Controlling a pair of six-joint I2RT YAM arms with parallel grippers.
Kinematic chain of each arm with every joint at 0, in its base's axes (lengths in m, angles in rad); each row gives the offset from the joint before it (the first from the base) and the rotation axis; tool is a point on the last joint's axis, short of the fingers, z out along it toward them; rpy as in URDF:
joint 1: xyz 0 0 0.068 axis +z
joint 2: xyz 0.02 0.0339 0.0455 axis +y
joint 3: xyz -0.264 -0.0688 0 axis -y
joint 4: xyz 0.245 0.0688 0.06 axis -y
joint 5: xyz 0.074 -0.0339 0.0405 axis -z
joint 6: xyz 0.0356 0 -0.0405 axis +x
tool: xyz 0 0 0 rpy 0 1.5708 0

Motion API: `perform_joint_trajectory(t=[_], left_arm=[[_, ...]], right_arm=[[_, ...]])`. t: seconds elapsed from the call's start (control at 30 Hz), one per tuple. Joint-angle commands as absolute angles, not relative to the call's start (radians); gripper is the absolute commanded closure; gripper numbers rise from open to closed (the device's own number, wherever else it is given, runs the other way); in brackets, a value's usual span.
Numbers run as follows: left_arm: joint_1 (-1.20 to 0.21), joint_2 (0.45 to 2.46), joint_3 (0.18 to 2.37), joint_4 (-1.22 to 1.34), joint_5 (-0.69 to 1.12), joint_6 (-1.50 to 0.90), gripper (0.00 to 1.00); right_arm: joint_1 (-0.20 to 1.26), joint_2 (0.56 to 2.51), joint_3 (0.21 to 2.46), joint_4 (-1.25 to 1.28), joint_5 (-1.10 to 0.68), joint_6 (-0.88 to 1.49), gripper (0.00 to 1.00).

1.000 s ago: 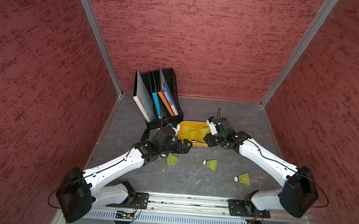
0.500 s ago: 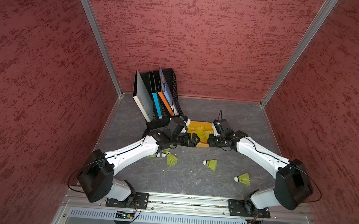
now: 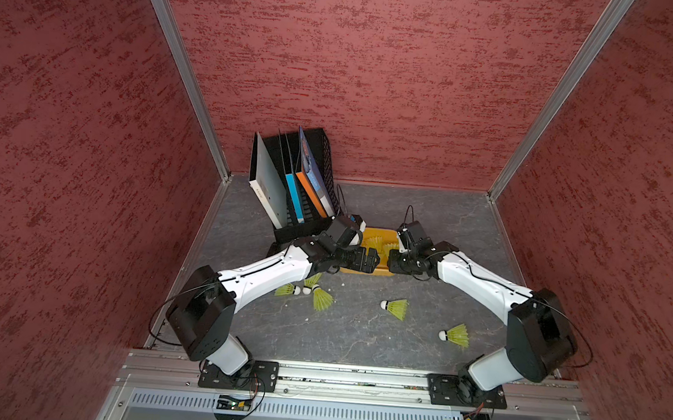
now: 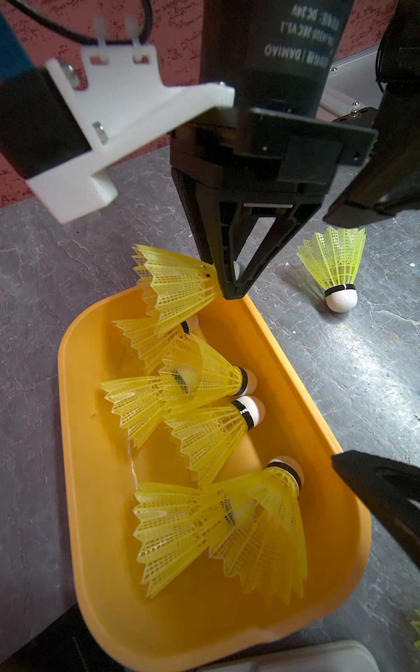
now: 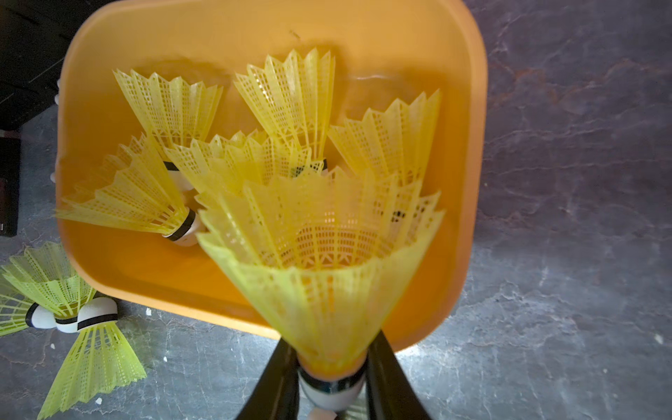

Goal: Put the shuttlecocks into the storage box
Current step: Place the shuttlecock in the storage box.

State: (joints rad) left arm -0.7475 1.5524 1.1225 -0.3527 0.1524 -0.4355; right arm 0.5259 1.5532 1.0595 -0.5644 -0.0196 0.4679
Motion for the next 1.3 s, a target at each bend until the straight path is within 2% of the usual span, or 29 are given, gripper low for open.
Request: perform_joint_trajectory(t=[0.0, 0.63, 0.73, 0.97, 1.27], left_arm=[[-0.752, 1.565, 1.151, -0.358, 0.138, -0.419, 0.00], [-0.753, 1.559, 1.145, -0.359, 0.131, -0.424, 0.00], [-0.753, 1.559, 1.142, -0.360, 0.132, -0.423, 0.00], [-0.753, 1.567, 1.140, -0.363, 0.133, -0.423, 0.00], [-0.753, 1.570, 1.140, -0.363, 0.134, -0.419, 0.00]], right_arm=[[0.518, 1.559, 1.095, -0.560, 0.023, 0.489, 0.83], [0.517, 1.637, 1.137, -0.575, 0.039, 0.505, 0.79], [0.519, 1.652, 1.145, -0.588, 0.043, 0.505, 0.75], [0.519, 1.659, 1.149, -0.600, 0.046, 0.508, 0.58], [0.520, 1.641, 1.159, -0.613, 0.054, 0.502, 0.55]])
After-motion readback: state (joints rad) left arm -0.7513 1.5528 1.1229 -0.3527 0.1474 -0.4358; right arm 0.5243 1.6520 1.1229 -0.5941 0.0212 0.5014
